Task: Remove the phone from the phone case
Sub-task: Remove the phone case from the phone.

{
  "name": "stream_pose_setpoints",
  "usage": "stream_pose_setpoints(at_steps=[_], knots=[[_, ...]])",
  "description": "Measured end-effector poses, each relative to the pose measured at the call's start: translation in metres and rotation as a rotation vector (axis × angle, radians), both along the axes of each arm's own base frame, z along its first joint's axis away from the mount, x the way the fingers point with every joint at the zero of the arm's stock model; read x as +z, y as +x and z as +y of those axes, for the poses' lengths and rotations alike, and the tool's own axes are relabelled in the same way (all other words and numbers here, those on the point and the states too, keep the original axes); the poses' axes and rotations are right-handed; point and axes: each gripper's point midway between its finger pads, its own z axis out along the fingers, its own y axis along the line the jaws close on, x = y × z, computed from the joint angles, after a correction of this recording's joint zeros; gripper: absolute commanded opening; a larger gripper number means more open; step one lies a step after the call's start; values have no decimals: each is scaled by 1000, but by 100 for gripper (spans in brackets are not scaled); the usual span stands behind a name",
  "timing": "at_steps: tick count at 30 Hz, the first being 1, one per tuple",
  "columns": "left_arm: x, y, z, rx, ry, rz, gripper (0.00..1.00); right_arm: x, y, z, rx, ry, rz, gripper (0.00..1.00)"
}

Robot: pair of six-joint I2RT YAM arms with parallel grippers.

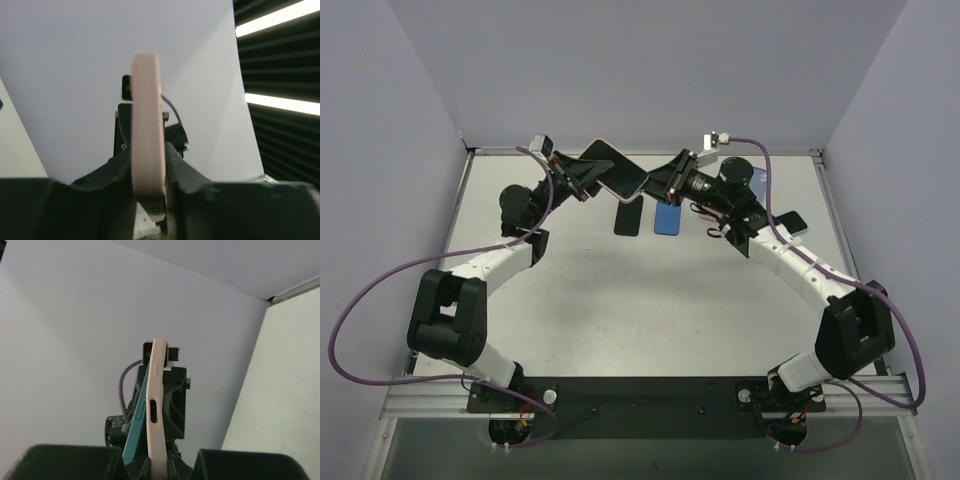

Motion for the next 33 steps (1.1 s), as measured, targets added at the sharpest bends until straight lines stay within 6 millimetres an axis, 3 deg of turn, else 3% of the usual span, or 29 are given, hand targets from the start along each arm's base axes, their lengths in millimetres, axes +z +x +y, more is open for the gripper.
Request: stream_pose_setpoints(at_steps=[2,3,7,14,16,20,24,26,30,33], knots=[[-9,-13,-12,-49,32,-16,64,-12,-7,-10,-31,-61,9,0],[-14,-21,-20,-82,51,-30,77,-21,-10,-15,-43,-94,19,0],[-38,-42,-38,-169,114,-34,95,-59,-18,-39,-82,-215,82,0],[-86,-67,-39,-288,195,28,97,-87,-33,-71,-144,-414,81,0],[-97,-65,-30,-276,215,37,97,-93,-31,-88,-212,-502,70,0],[-112,-58,-5,-202,271,35,97,-131,-28,-139,-342,-772,118,0],[-128,-62,-1,-181,340,49,97,-159,-39,-173,-391,-1065,118,0],[-139,-63,-3,-182,372,70,97,-164,-45,-175,-384,-1222,69,0],[-157,-64,-7,-193,418,117,97,-172,-48,-147,-322,-1434,-62,0],[-168,-67,-11,-204,447,144,97,-191,-49,-126,-262,-1564,-132,0]])
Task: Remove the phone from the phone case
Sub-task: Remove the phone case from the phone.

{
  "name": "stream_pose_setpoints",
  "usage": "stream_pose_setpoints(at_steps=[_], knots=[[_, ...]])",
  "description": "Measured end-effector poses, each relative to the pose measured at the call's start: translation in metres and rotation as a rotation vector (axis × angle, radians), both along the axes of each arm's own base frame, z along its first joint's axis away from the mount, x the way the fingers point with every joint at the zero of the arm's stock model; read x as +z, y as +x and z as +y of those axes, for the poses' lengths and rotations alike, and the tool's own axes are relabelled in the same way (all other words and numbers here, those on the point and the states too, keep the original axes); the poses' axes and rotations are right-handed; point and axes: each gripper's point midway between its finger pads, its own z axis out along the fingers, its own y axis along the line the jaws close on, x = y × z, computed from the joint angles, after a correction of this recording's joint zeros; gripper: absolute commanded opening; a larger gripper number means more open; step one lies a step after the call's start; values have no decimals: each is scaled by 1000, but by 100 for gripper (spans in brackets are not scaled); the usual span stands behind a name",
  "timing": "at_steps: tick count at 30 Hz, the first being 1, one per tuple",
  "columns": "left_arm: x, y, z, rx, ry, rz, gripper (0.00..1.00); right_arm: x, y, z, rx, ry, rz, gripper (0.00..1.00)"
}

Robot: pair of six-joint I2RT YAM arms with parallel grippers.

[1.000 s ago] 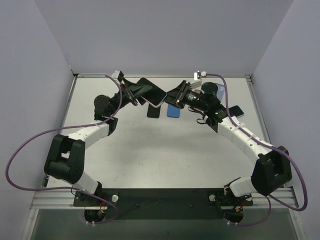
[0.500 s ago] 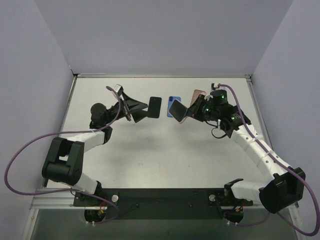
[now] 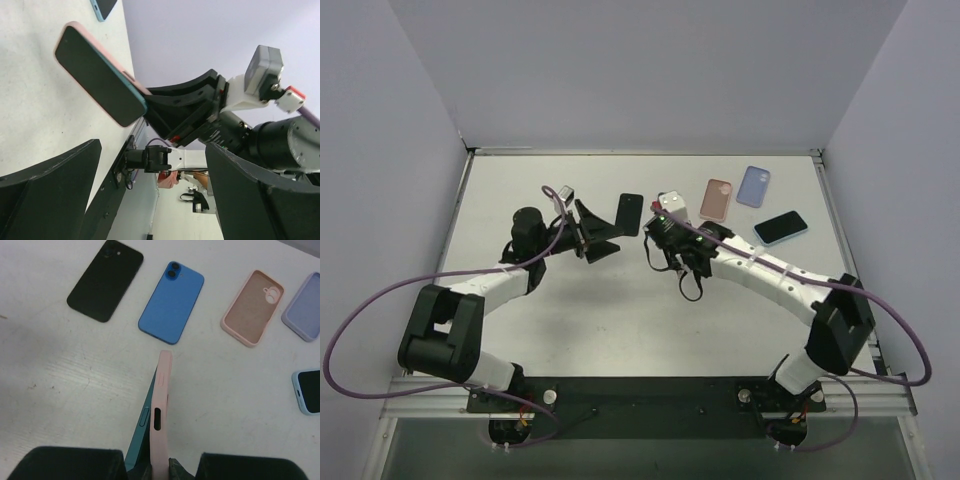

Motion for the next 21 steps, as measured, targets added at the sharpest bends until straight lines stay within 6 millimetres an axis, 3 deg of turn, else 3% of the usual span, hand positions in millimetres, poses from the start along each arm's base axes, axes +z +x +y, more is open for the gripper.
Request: stream_pose_setpoints(at_steps=[6,13,21], knots=[[-18,-2,-5,13,53,44,97,-48,-9,16,77,-179,68,0],[-40,-5,-16,25,93,95,98,-52,-13,31,123,-145,71,0],[-86,-11,-37,5,164,196,94,-68,-22,54,168,-19,117,0]])
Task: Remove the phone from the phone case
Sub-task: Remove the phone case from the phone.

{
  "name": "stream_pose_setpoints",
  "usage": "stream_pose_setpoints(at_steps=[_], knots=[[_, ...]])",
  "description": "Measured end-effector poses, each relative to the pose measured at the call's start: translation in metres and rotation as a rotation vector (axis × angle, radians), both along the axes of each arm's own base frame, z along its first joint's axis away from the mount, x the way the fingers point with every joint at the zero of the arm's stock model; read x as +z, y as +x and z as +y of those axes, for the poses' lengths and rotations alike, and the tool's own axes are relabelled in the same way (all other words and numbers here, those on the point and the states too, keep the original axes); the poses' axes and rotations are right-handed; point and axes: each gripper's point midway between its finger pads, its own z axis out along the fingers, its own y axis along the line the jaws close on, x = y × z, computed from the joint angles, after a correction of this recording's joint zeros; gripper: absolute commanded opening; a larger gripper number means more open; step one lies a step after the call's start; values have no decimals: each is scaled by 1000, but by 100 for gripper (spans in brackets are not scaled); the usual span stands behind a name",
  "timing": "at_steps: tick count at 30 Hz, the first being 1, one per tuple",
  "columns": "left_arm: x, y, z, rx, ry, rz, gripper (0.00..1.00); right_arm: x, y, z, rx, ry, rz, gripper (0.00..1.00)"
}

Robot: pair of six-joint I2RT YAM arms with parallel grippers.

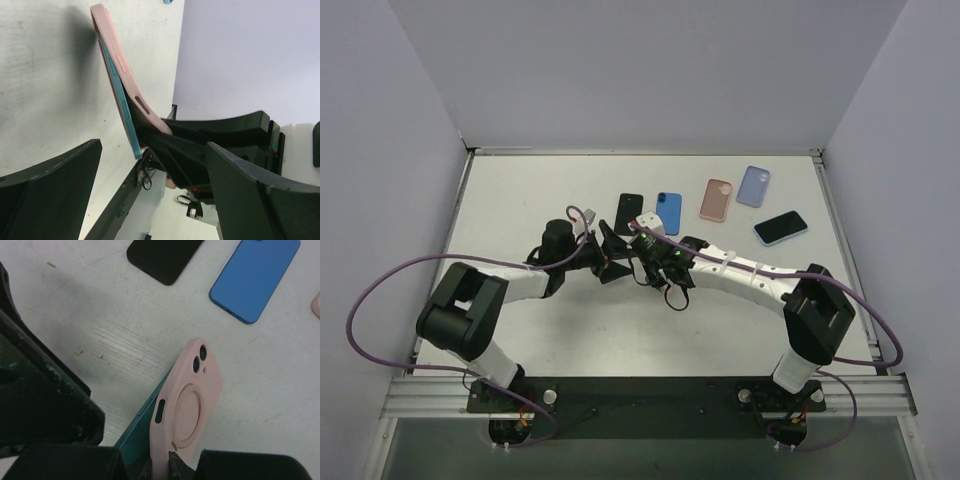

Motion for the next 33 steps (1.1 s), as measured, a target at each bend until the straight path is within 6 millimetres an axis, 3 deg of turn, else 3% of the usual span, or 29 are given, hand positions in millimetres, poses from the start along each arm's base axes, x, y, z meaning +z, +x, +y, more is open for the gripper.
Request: stream_pose_setpoints(at_steps=[6,8,15,20,33], knots=[[-22,4,1,12,43,17,90,-14,-9,10,13,69,52,0],[-33,2,0,4,59,30,83,-16,-9,12,9,89,62,0],[-79,-12,-10,-67,138,109,77,-17,-4,11,-17,149,93,0],[-79,-13,-13,-72,136,106,75,-21,-7,11,-21,163,116,0],[-75,-11,-30,-121,179,43,55,-21,-7,11,-26,179,131,0]])
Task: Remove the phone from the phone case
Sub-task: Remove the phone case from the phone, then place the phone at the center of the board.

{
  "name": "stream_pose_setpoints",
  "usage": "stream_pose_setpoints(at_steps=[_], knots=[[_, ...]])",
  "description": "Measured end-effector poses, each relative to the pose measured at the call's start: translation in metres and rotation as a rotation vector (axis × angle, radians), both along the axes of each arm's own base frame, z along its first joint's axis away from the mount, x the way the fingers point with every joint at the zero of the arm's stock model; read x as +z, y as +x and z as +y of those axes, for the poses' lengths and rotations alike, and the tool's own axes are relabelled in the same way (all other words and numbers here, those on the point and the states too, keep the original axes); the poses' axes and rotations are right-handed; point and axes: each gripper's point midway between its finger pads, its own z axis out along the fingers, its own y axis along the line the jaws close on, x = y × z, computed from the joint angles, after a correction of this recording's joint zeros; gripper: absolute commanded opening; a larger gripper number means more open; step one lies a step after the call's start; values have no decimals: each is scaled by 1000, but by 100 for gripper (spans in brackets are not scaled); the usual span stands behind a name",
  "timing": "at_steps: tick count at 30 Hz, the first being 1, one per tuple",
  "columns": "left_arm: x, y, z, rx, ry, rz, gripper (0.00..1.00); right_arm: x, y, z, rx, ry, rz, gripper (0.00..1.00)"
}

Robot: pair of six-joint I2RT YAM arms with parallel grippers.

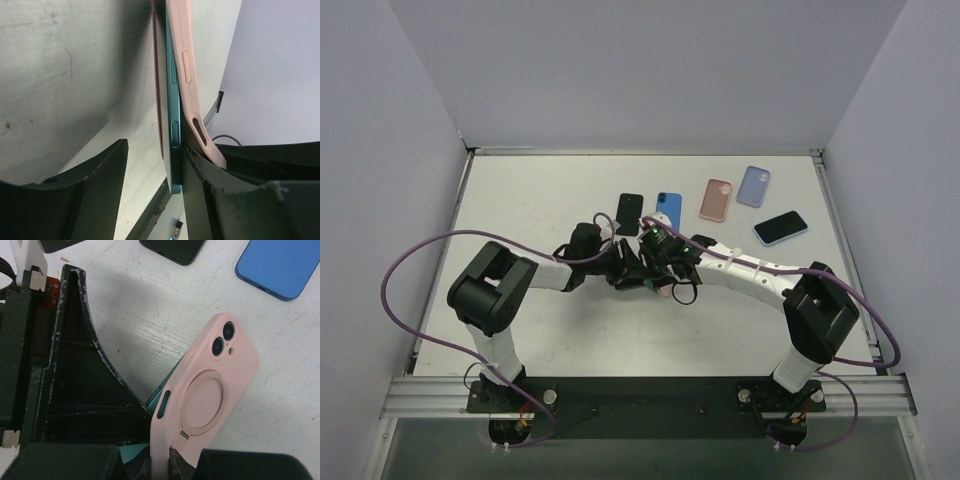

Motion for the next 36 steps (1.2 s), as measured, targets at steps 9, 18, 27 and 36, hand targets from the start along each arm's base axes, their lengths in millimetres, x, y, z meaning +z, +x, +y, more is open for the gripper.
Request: stream_pose_setpoints(at_steps=[9,18,27,36], knots=[[3,2,-15,-41,72,-42,13,1,-3,0,7,12,13,0],[3,3,-23,-54,96,-34,0,-2,-3,-9,-26,44,31,0],[11,0,-7,-66,103,-56,0,30,7,-42,-121,208,-5,0],[22,45,67,129,151,-60,0,81,11,-79,-242,303,-97,0]])
